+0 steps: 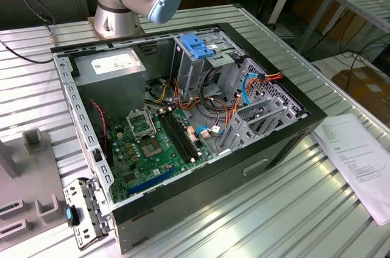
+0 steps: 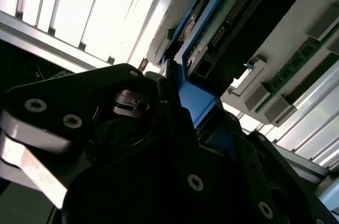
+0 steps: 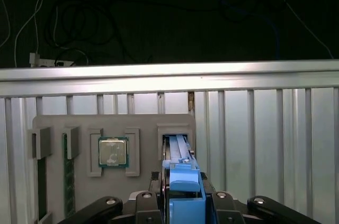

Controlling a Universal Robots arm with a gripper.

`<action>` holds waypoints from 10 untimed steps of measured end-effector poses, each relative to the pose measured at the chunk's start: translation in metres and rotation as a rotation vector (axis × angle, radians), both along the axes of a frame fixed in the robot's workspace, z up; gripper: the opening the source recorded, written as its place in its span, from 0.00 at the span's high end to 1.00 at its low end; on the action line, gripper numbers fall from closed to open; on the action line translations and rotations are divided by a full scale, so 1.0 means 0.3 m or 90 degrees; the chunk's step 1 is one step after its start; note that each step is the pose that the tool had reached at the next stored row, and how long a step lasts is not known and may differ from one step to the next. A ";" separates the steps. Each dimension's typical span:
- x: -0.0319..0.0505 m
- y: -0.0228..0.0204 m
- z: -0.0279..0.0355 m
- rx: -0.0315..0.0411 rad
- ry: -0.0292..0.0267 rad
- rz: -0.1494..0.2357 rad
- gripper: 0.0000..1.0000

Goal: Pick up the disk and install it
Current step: 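Pick up the disk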

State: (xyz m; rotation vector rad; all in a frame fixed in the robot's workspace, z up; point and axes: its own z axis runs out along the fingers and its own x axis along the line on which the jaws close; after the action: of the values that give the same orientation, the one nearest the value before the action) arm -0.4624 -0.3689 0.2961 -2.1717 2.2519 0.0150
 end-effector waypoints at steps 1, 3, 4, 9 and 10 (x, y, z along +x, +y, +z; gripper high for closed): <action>0.000 0.000 -0.008 0.0000 0.0001 0.000 0.63; 0.000 0.000 -0.010 0.0001 -0.0002 0.000 0.63; 0.000 0.000 -0.010 0.0000 -0.0001 0.000 0.63; 0.000 0.000 -0.012 0.0002 -0.0003 -0.008 0.63; 0.000 0.000 -0.012 0.0001 -0.0003 -0.009 0.63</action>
State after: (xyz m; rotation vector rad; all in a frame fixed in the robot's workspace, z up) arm -0.4624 -0.3689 0.2925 -2.1555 2.2665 0.0145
